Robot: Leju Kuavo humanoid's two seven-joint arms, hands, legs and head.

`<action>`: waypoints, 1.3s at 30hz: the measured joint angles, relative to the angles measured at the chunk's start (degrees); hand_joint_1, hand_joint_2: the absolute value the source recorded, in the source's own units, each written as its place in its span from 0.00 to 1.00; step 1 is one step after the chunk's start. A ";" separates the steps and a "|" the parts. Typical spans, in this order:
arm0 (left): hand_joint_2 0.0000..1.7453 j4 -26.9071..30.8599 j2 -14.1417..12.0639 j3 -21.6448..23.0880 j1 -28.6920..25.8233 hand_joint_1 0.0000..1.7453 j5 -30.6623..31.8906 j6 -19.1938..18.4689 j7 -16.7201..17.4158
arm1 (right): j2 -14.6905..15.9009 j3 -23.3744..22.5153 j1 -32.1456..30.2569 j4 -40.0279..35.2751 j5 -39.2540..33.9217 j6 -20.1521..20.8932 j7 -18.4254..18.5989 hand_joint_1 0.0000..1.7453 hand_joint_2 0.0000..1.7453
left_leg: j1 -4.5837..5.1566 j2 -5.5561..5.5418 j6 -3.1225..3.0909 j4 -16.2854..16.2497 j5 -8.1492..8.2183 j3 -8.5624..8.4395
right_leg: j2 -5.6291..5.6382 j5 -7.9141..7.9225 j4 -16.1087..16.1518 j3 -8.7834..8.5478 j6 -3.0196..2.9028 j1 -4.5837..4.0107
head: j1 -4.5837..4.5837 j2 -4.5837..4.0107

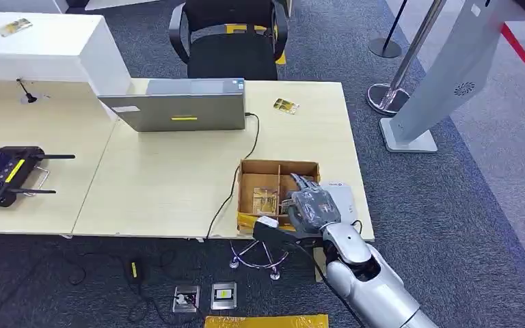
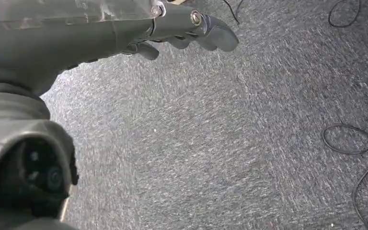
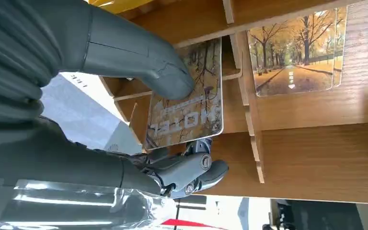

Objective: Pass the card to the sensor for recognition and then transmit it.

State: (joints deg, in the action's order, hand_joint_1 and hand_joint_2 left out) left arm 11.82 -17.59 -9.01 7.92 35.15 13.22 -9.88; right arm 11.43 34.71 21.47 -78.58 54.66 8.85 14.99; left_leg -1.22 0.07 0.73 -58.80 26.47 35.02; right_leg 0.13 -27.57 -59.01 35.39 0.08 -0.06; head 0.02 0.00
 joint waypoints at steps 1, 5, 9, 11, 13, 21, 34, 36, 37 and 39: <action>0.00 0.00 0.04 0.00 0.00 0.00 0.02 0.00 0.00 | 0.00 0.00 0.00 0.00 0.00 0.00 0.00 1.00 1.00 | 0.00 0.00 0.00 0.00 0.00 0.00 | 0.00 0.00 0.00 0.00 0.00 0.00 | 0.00 0.00; 0.00 0.00 0.24 0.00 0.00 0.00 0.02 0.02 0.00 | 0.00 0.02 0.00 0.00 -0.02 0.00 0.00 1.00 1.00 | 0.00 0.00 0.00 0.00 0.00 0.00 | 0.00 0.00 0.00 0.00 0.00 0.00 | -0.02 0.00; 0.00 0.00 0.48 0.00 0.00 0.00 0.06 0.07 0.00 | 0.02 0.02 0.00 0.00 -0.09 -0.04 -0.02 1.00 1.00 | 0.00 0.00 0.00 0.00 0.00 0.00 | 0.00 0.00 0.00 0.00 0.00 0.00 | 0.00 0.00; 0.00 0.00 0.63 0.00 0.00 0.00 0.09 0.18 0.00 | 0.04 0.02 -0.01 0.00 -0.15 -0.09 -0.04 1.00 1.00 | 0.00 0.00 0.00 0.00 0.00 0.00 | 0.00 0.00 0.00 0.00 0.00 0.00 | 0.00 0.00; 0.00 0.00 0.79 0.00 0.01 0.00 0.09 0.24 0.00 | 0.04 0.02 -0.01 0.00 -0.17 -0.11 -0.04 1.00 1.00 | 0.00 0.00 0.00 0.00 0.00 -0.01 | 0.00 0.00 0.00 0.00 0.00 0.00 | 0.00 0.00; 0.00 0.00 1.44 -0.02 0.04 0.00 0.09 0.55 -0.07 | 0.09 -0.07 0.08 0.00 -0.35 -0.59 -0.11 1.00 1.00 | 0.00 0.00 0.00 0.00 0.00 0.00 | 0.00 0.00 0.00 0.00 0.00 0.00 | 0.00 0.00; 0.00 0.00 1.95 0.02 0.06 0.00 0.00 0.74 -0.26 | 0.53 -3.39 1.34 -2.10 -0.37 -2.03 -1.75 1.00 1.00 | 0.00 0.00 0.00 -0.01 0.00 -0.01 | 0.00 0.01 0.00 0.00 0.01 0.00 | 0.00 0.00; 0.00 0.00 2.03 0.02 0.07 0.00 -0.02 0.94 -0.52 | 0.66 -4.17 1.69 -2.62 -0.39 -2.21 -2.16 1.00 1.00 | 0.00 0.00 0.00 -0.01 0.00 -0.02 | 0.00 0.01 0.00 0.00 0.01 0.00 | 0.00 0.00; 0.00 0.00 2.05 0.02 0.07 0.00 -0.04 1.03 -0.63 | 0.70 -4.61 1.89 -2.86 -0.37 -2.27 -2.36 1.00 1.00 | 0.00 0.00 0.00 -0.01 0.00 -0.01 | 0.00 0.01 0.00 0.00 0.01 0.00 | 0.00 0.00; 0.00 0.00 2.08 0.04 0.06 0.00 -0.06 1.07 -0.81 | 0.83 -5.31 2.30 -3.37 -0.31 -2.32 -2.51 1.00 1.00 | 0.00 0.00 0.00 -0.01 0.00 -0.02 | 0.00 0.01 0.00 0.00 0.01 0.00 | -0.02 0.00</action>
State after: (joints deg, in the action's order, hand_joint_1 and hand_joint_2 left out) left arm 11.82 -15.52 -8.96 7.98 35.08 14.29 -10.69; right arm 12.26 29.40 23.77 -81.94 54.36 6.54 12.48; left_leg -1.22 0.07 0.73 -58.81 26.47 35.00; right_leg 0.13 -27.57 -59.01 35.39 0.09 -0.06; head 0.00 0.00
